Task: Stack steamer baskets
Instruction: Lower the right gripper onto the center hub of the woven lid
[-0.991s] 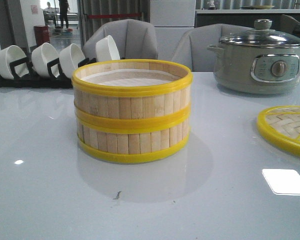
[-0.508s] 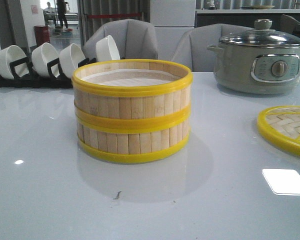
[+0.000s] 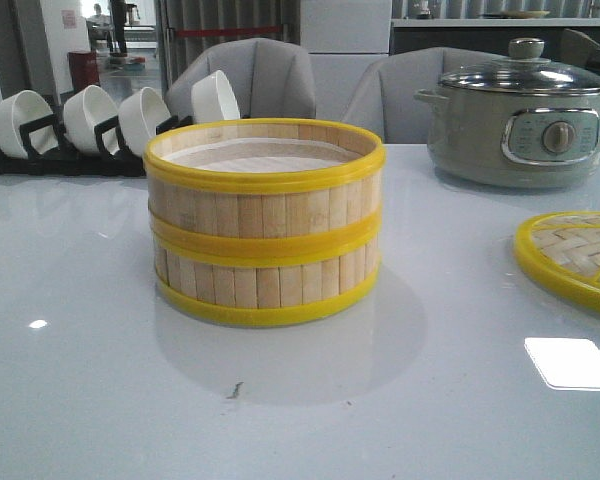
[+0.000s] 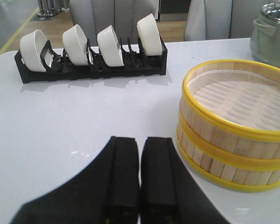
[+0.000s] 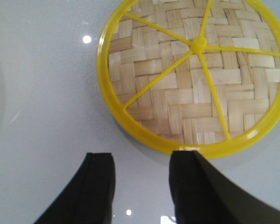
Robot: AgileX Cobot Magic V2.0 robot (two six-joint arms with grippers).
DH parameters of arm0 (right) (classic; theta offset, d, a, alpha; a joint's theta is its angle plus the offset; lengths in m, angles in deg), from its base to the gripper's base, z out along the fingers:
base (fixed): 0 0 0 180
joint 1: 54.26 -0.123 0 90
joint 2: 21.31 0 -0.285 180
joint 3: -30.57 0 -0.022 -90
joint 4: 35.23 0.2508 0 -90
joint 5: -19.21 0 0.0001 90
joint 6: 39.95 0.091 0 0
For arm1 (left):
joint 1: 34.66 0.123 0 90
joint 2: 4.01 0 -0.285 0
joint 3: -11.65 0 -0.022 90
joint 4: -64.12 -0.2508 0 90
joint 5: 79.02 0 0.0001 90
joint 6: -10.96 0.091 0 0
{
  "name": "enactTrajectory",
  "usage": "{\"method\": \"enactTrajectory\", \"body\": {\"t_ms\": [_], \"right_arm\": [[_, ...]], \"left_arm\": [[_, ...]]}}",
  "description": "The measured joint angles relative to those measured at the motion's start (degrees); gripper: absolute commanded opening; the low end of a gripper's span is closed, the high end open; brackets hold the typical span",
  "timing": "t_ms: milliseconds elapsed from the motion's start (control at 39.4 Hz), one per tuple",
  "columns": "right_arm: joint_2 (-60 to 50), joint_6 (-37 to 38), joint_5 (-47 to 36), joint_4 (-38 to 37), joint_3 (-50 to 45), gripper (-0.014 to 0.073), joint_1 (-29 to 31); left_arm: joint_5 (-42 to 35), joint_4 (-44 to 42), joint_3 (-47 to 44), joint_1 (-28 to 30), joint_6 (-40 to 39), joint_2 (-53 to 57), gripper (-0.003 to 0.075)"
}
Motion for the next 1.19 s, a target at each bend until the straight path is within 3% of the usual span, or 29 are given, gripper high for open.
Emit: {"method": "enactTrajectory", "body": {"t_ms": [483, 1194], "right_arm": [[22.4, 0.0, 7.9, -0.2, 22.3, 0.0392, 5.0], [29.2, 0.0, 5.2, -0.3, 24.5, 0.0392, 6.3]], "left_arm": [[0.0, 0.0, 0.0, 0.0, 0.0, 0.0, 0.0106], [0.0, 0.0, 0.0, 0.0, 0.0, 0.0, 0.0106]]}}
